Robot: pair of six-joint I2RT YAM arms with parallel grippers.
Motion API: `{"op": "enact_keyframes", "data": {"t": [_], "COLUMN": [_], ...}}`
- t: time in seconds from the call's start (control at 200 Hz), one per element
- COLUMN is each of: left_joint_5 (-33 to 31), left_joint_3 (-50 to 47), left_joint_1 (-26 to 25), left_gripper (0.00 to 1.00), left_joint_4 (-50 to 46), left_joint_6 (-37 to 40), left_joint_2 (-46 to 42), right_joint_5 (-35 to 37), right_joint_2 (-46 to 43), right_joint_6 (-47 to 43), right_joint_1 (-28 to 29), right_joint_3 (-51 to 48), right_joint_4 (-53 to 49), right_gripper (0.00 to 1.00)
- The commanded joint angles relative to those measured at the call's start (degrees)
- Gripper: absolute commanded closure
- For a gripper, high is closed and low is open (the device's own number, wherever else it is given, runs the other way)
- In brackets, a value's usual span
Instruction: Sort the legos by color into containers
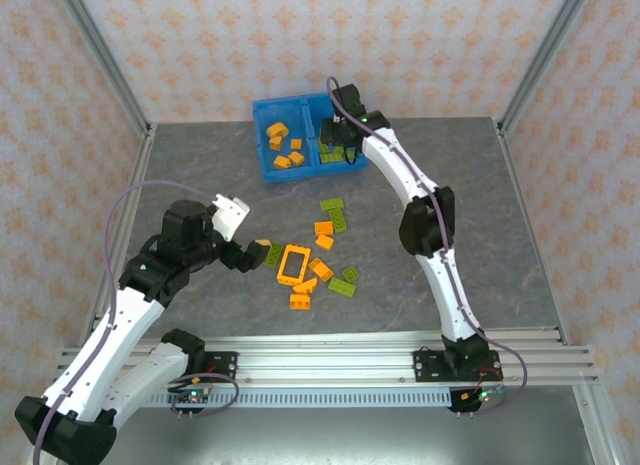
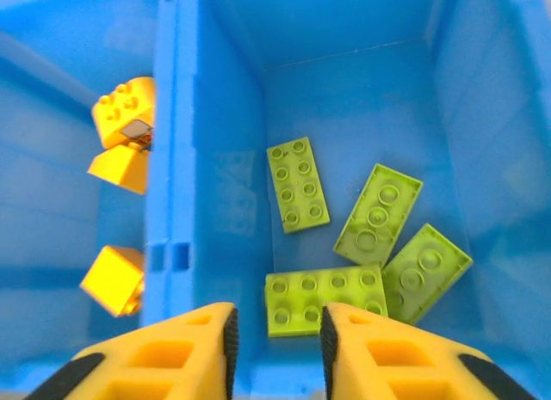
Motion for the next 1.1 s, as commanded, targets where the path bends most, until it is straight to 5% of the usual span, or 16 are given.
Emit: {"op": "enact_keyframes", "data": {"t": [0.0,0.22,0.43,1.096], "left_joint_5": [-1.1,-0.5,-0.6,-2.4], "left_joint_3": [1.8,1.8,2.2,2.5], "left_joint_1": [0.5,0.5,0.5,0.5], "left_gripper": [0.0,0.0,0.0,0.0], "left_joint_4": [0.2,0.0,-0.2,-1.1], "left_joint_6": [1.0,1.4,1.6,2.0], "left_joint_2": [-0.1,0.2,1.6,2.7], "right_joint_5": [-1.1,-2.7,-4.0,-4.8], "right_joint_2": [-12.6,-31.6,-36.5,-16.2], "right_joint_6": [0.4,-0.3,0.0,3.3], "right_joint_1": [0.2,0.5,3.0,6.0], "right_joint_3": [-7.7,-37.0,-51.8,-45.8], "right_joint_4": [-1.2,4.9,3.3,3.6], "right_gripper": [0.61,0.41,0.26,0.27]}}
